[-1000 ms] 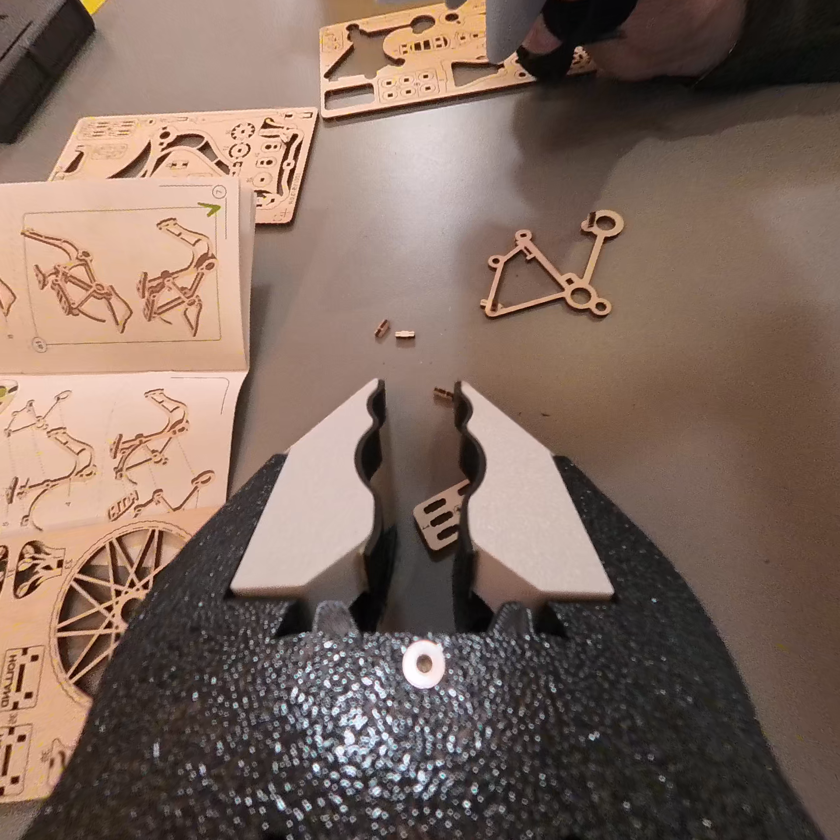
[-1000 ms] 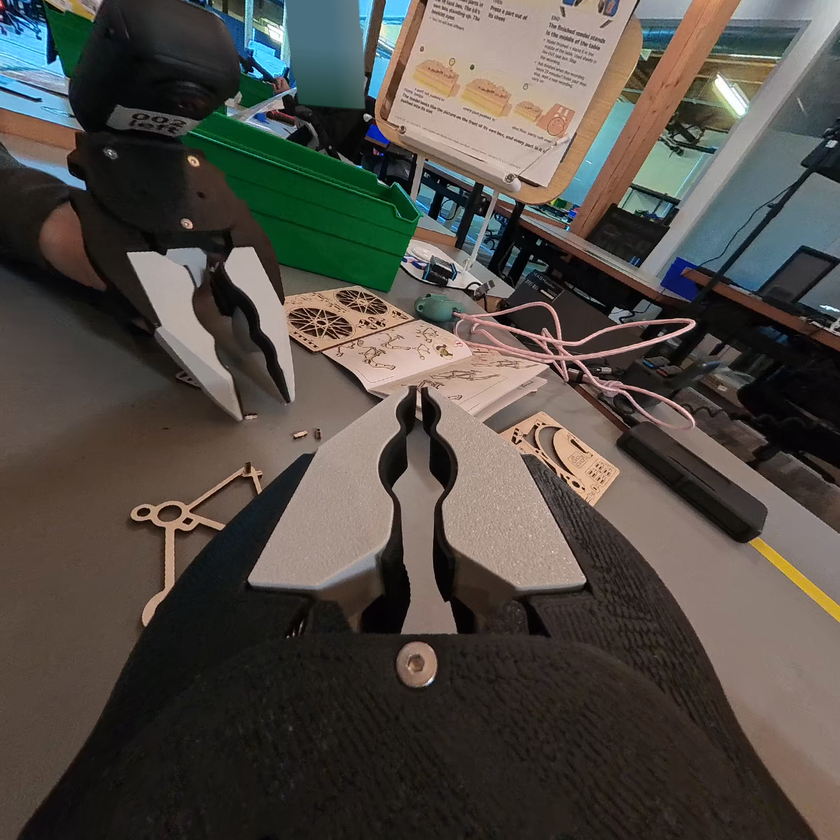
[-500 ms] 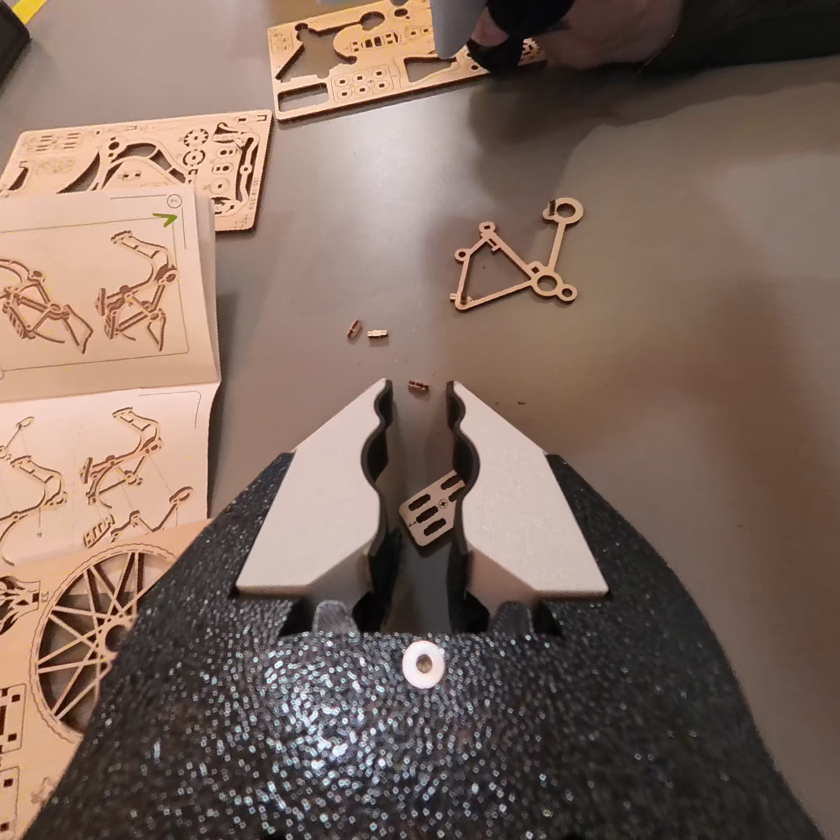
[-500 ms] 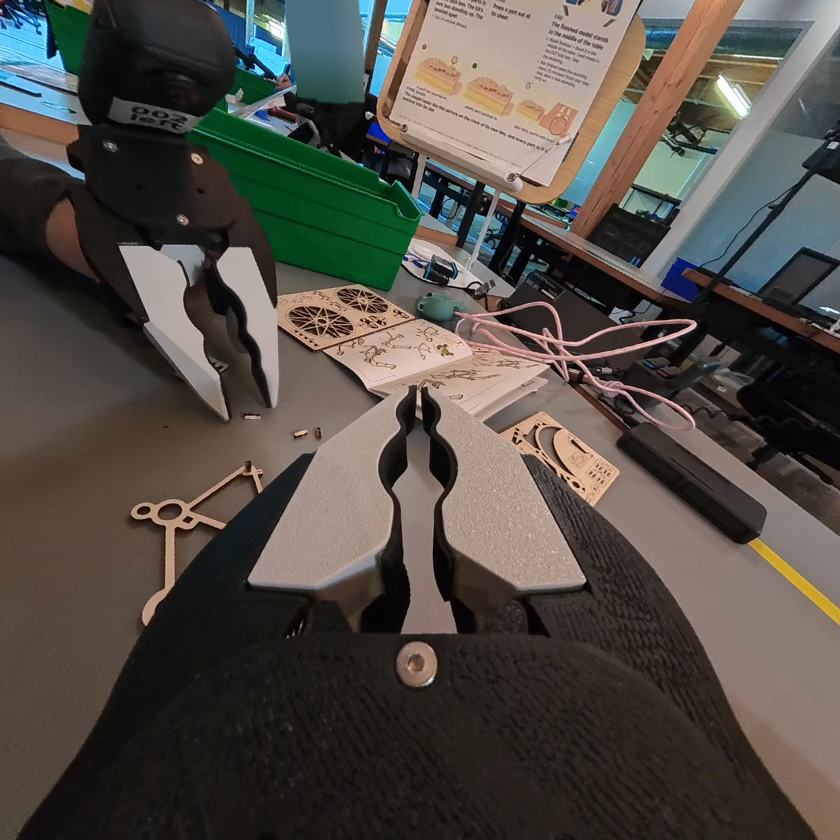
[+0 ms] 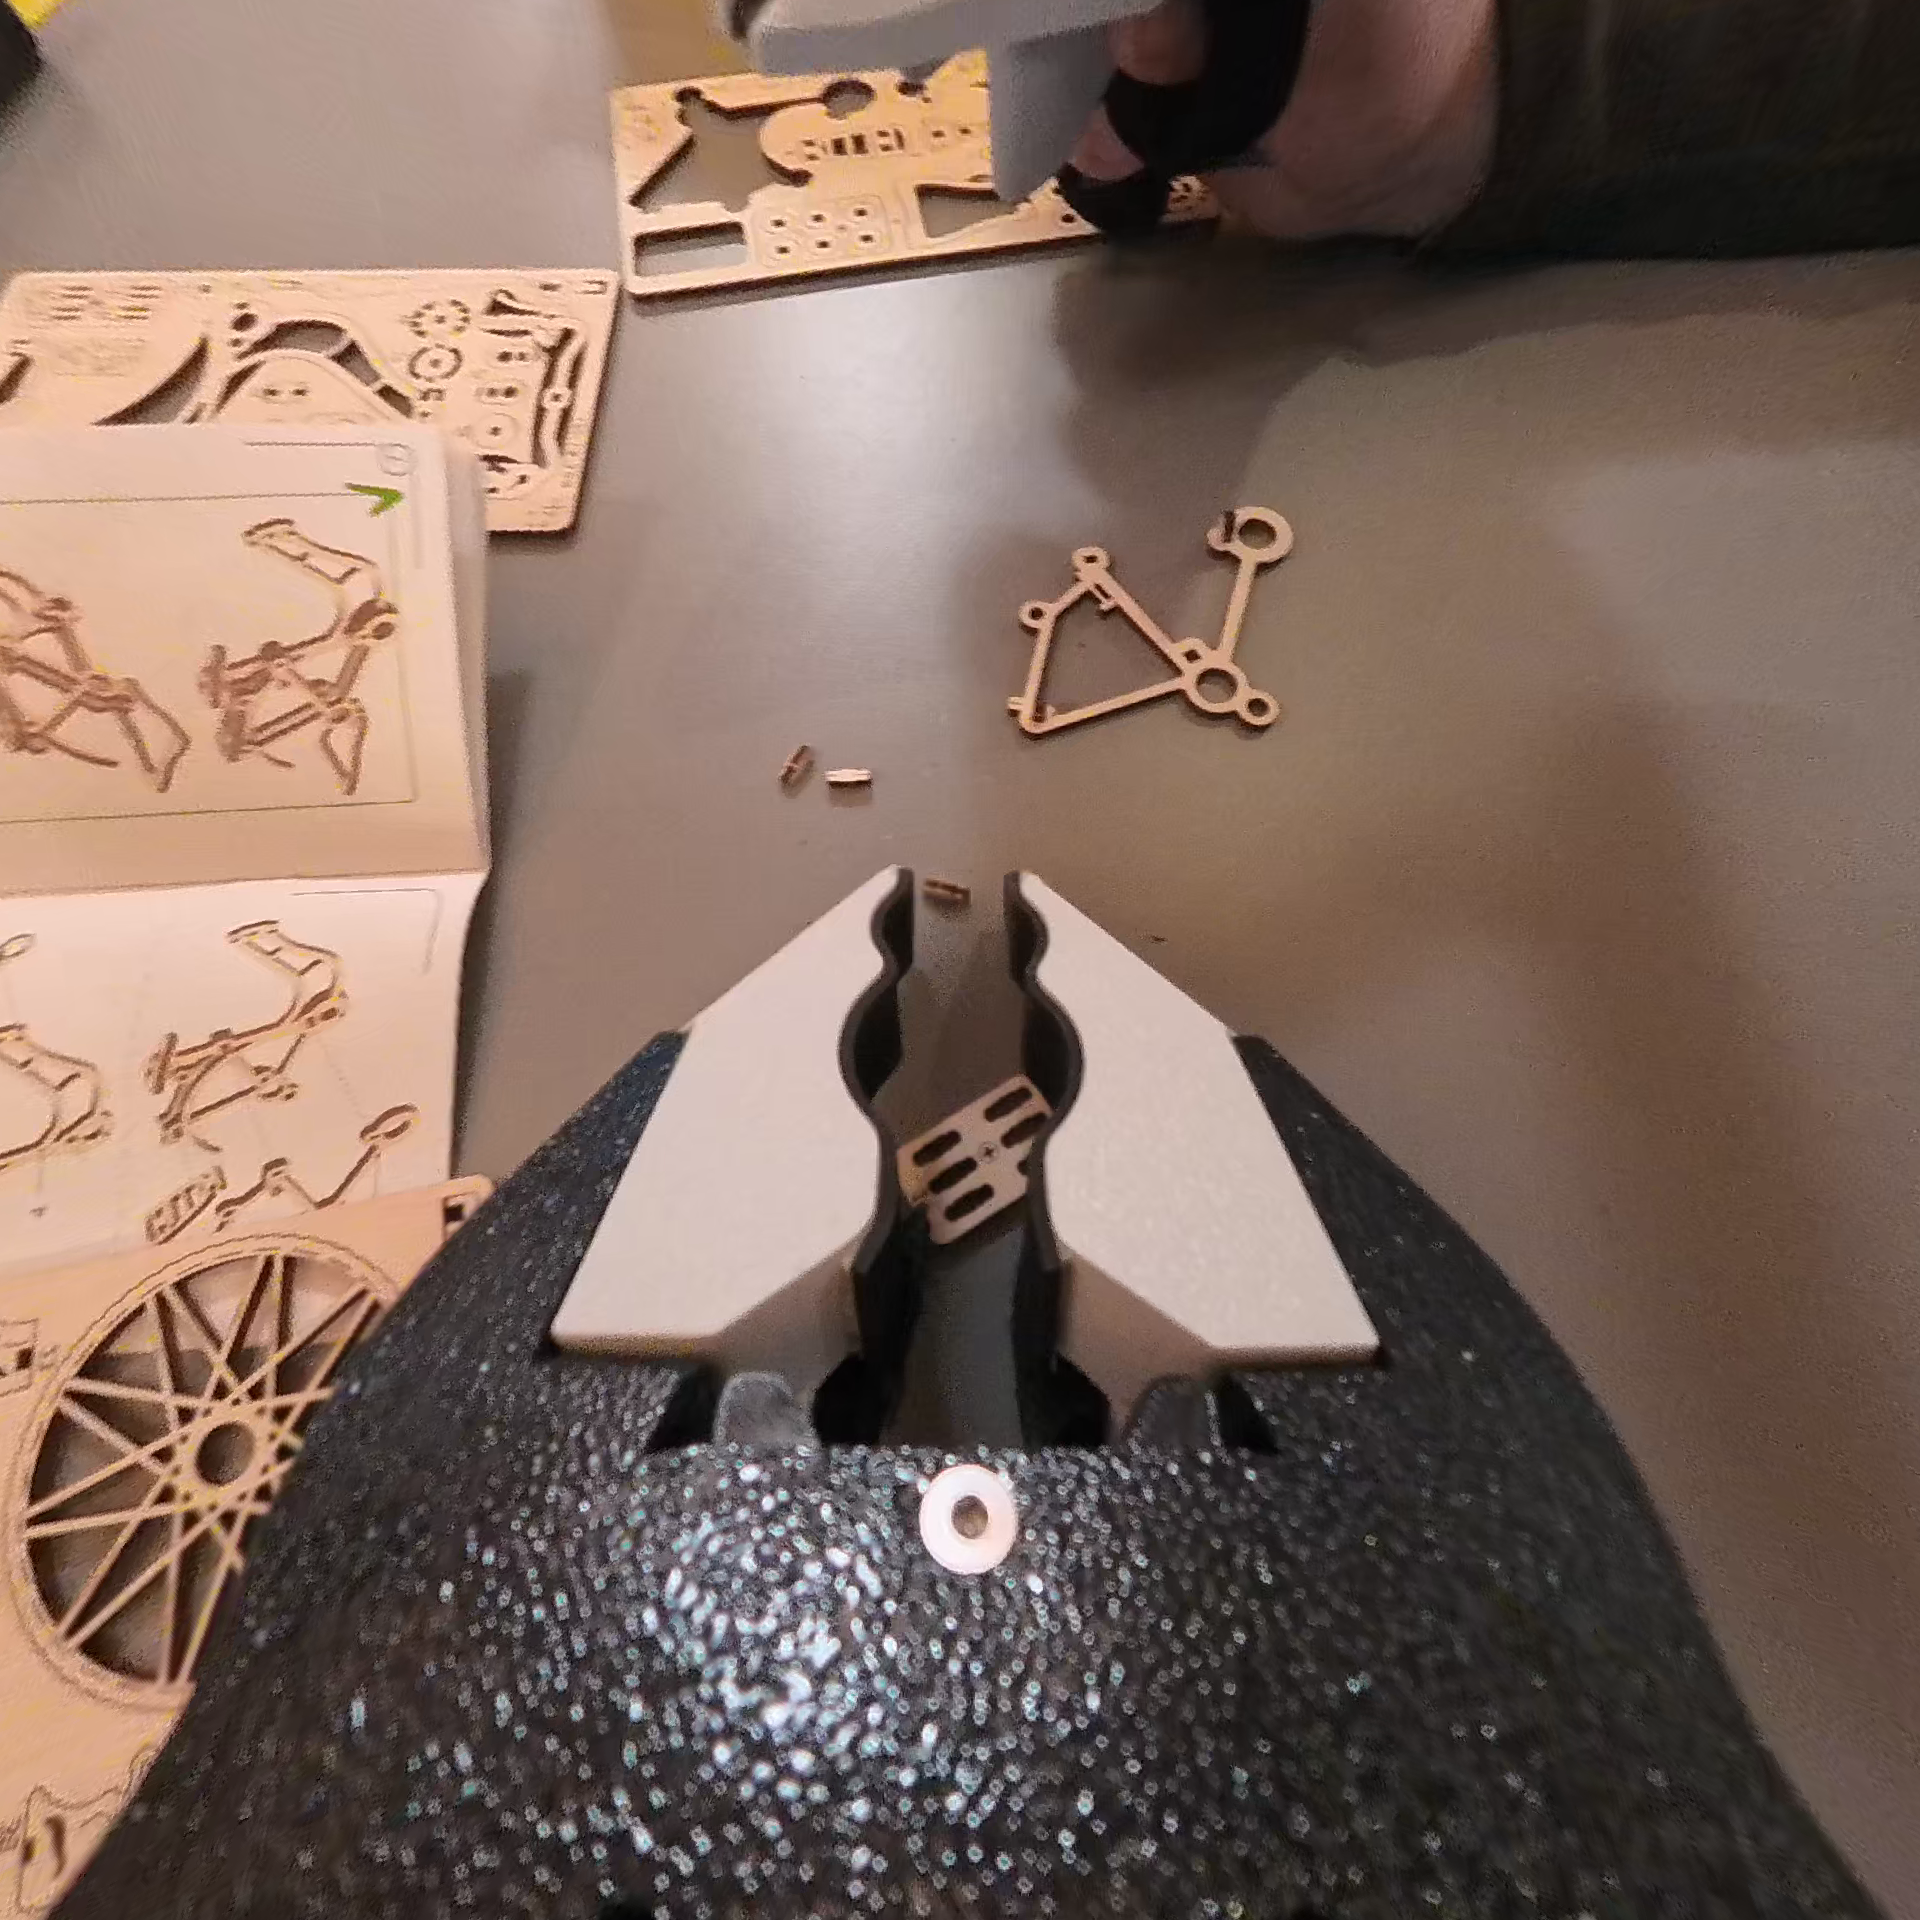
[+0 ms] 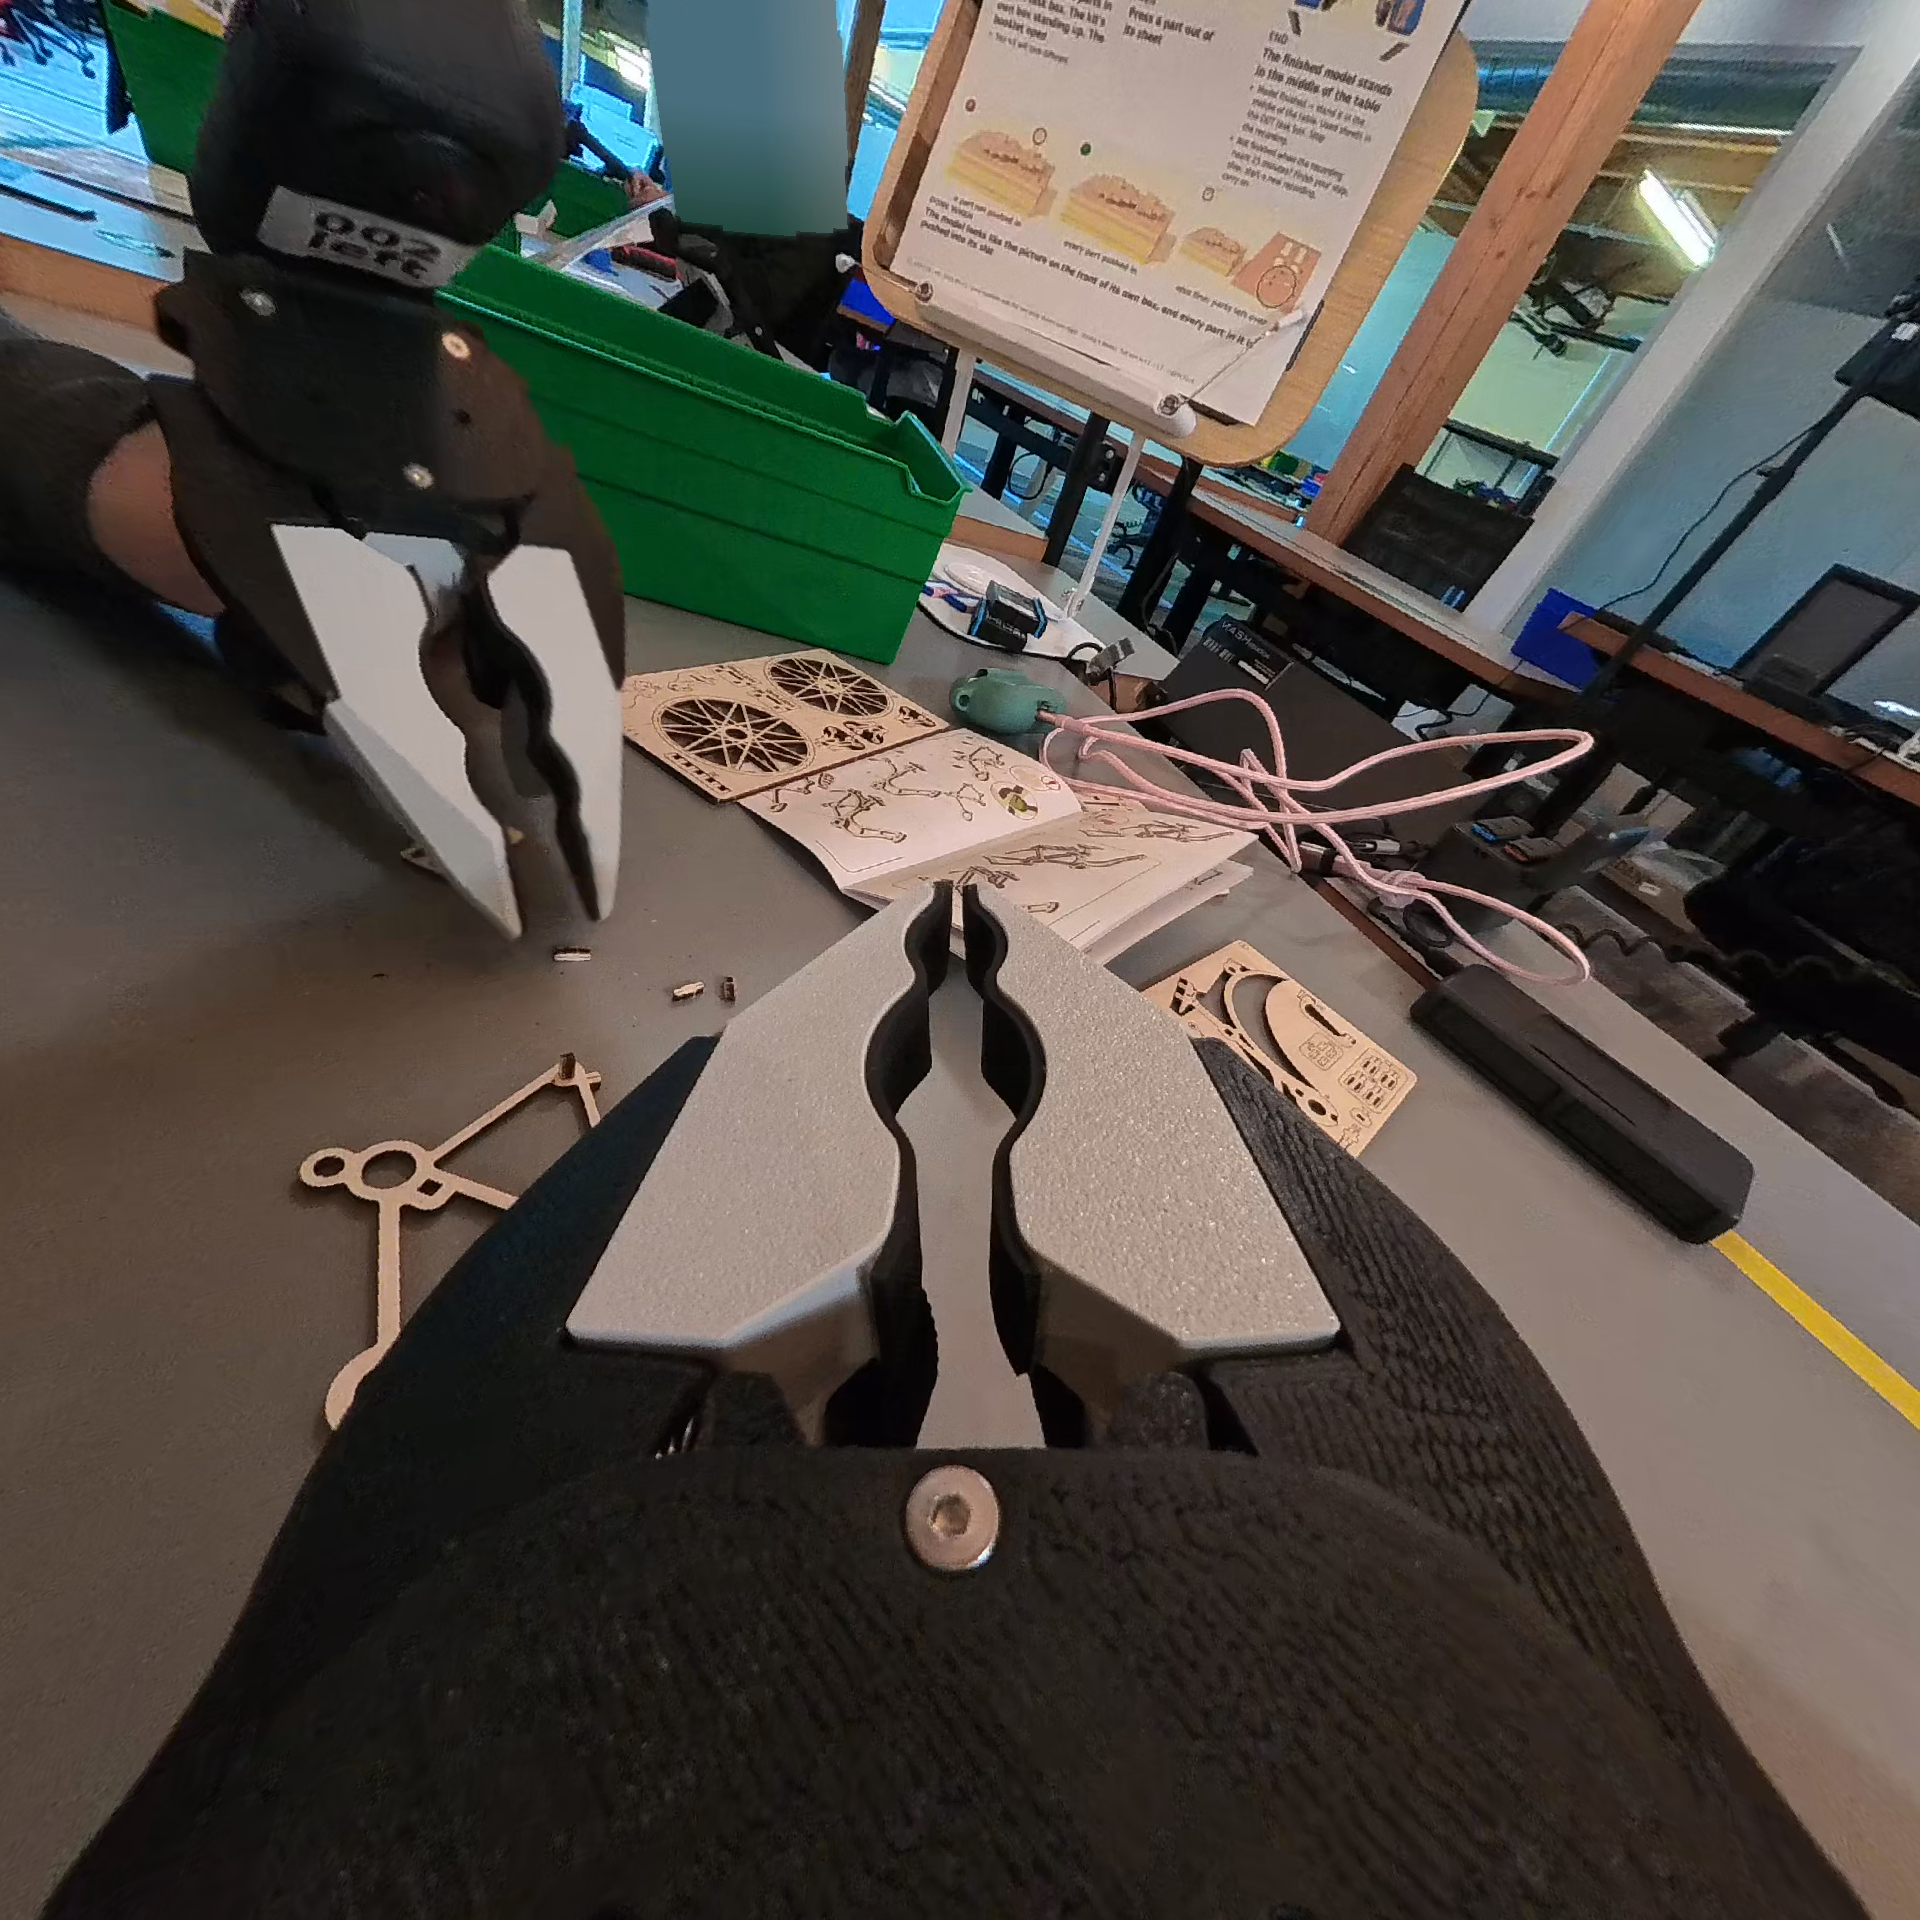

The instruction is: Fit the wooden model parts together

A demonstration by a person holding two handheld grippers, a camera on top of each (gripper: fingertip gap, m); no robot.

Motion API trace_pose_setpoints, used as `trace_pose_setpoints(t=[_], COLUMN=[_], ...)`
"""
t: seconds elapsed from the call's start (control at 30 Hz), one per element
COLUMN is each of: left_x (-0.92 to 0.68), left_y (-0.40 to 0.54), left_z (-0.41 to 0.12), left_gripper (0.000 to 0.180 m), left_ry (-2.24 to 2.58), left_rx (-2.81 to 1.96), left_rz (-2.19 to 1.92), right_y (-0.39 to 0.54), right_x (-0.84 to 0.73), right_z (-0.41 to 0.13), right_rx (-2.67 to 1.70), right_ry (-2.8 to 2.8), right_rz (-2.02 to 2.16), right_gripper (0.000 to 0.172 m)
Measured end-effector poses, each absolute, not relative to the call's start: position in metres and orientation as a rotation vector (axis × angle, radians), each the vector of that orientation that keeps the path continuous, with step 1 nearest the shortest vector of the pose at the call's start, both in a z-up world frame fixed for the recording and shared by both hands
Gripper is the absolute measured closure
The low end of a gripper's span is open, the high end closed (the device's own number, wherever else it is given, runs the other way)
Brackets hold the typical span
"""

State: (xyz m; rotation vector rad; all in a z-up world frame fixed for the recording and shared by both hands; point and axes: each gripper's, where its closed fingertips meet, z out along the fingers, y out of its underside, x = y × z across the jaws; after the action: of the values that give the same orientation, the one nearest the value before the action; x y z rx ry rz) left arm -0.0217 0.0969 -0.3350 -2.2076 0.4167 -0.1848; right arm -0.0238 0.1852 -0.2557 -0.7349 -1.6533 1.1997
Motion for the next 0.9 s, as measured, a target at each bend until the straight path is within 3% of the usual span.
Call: trace_pose_setpoints(t=[0.17, 0.9], left_x=[-0.026, -0.037], left_y=[0.103, 0.100], left_z=[-0.332, -0.338], left_gripper=[0.151, 0.153], left_ry=[0.328, 0.361], left_rx=[-2.193, -2.241], left_rz=[-0.206, -0.070], right_y=[0.183, 0.183], right_x=[-0.024, -0.024], right_z=[-0.257, -0.258], right_rx=[-0.739, -0.743], right_ry=[-1.659, -1.663], right_rz=[1.217, 1.217], right_gripper=[0.171, 0.171])
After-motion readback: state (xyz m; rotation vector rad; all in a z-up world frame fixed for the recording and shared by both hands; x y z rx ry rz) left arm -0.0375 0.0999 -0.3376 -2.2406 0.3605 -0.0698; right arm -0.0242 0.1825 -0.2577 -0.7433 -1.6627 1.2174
